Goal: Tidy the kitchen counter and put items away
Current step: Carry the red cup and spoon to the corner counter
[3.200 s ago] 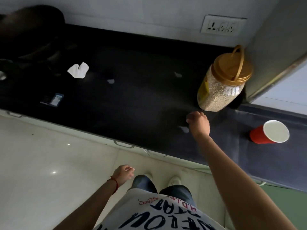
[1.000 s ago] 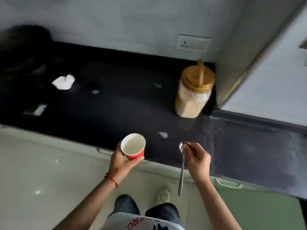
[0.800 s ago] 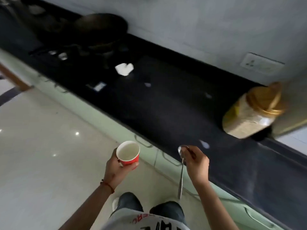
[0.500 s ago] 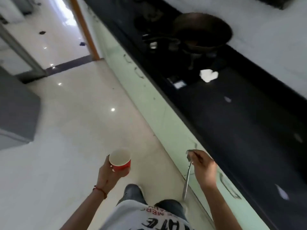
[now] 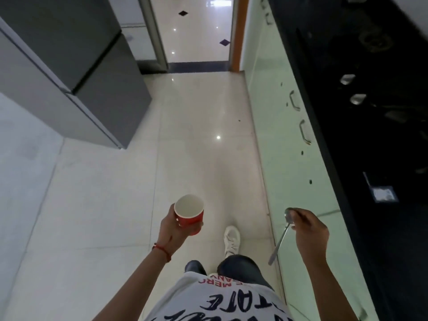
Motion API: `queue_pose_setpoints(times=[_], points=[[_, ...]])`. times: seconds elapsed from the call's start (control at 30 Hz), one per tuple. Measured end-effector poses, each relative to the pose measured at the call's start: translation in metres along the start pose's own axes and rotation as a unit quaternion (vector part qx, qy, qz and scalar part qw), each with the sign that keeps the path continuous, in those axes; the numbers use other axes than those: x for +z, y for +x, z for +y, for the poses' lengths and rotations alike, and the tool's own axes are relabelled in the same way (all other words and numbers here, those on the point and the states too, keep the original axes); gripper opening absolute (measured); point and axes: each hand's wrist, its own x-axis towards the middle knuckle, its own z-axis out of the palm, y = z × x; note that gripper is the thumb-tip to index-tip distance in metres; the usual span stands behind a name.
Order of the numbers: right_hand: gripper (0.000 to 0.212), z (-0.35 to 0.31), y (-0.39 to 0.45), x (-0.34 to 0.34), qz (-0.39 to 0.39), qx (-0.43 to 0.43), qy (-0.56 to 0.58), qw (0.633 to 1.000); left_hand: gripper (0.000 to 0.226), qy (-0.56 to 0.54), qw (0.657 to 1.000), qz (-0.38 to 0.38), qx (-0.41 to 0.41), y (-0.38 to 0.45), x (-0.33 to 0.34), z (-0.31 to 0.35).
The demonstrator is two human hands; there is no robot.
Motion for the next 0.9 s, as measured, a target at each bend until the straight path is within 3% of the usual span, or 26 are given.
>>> queue_pose_setpoints(times=[0.37, 0.57, 0.7, 0.9], points=[[0.012, -0.094, 0.182, 0.09, -0.116, -0.071, -0.005, 0.991, 0.063, -0.008, 0.995, 0.1, -0.025, 0.136, 0.004, 0.085], [0.012, -0.15, 0.268, 0.16, -0.147, -0.105, -0.011, 0.984, 0.066, -0.049, 0.985, 0.149, -0.067, 0.21, -0.013, 0.104], [0.012, -0.184, 0.325, 0.212, -0.144, -0.104, -0.007, 0.984, 0.082, -0.068, 0.983, 0.152, -0.073, 0.282, -0.035, 0.123], [0.016, -0.246, 0.4, 0.271, -0.113, -0.107, 0.028, 0.987, 0.084, -0.042, 0.992, 0.116, -0.028, 0.413, -0.074, 0.195]])
